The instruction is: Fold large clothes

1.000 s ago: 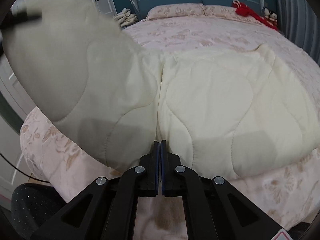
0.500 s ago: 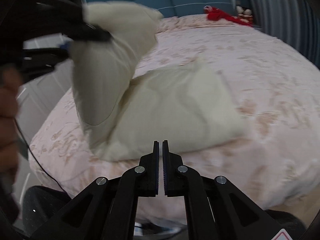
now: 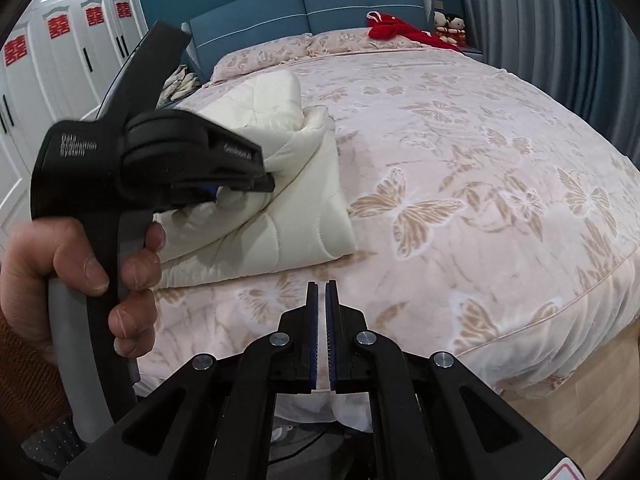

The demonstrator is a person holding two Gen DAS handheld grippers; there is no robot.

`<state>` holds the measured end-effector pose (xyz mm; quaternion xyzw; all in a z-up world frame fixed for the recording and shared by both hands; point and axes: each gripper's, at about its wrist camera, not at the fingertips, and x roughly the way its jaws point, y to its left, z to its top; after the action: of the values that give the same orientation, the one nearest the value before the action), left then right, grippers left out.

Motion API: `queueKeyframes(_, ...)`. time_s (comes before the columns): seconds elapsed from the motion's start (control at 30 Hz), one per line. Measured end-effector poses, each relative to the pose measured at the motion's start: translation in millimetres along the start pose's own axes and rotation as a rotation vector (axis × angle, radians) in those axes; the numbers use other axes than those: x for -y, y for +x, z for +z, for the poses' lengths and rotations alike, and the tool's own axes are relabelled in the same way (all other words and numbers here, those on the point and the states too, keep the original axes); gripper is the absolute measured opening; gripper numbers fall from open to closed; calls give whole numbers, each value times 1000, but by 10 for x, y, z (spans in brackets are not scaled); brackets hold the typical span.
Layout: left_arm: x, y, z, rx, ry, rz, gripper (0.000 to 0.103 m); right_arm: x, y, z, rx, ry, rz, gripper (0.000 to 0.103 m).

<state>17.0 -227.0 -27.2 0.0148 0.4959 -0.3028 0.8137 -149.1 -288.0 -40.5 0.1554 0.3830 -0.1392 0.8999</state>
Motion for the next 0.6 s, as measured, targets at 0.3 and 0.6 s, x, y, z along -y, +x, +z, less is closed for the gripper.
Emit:
queueKeyframes(0.3,-288,-1133,-87,198,-4,-47,81,-29,-300,372,113,-67,34,32)
queueKeyframes(0.6,-980,-741,-427,22,-17,137,81,-350,-96,1047,183,-73,138,60)
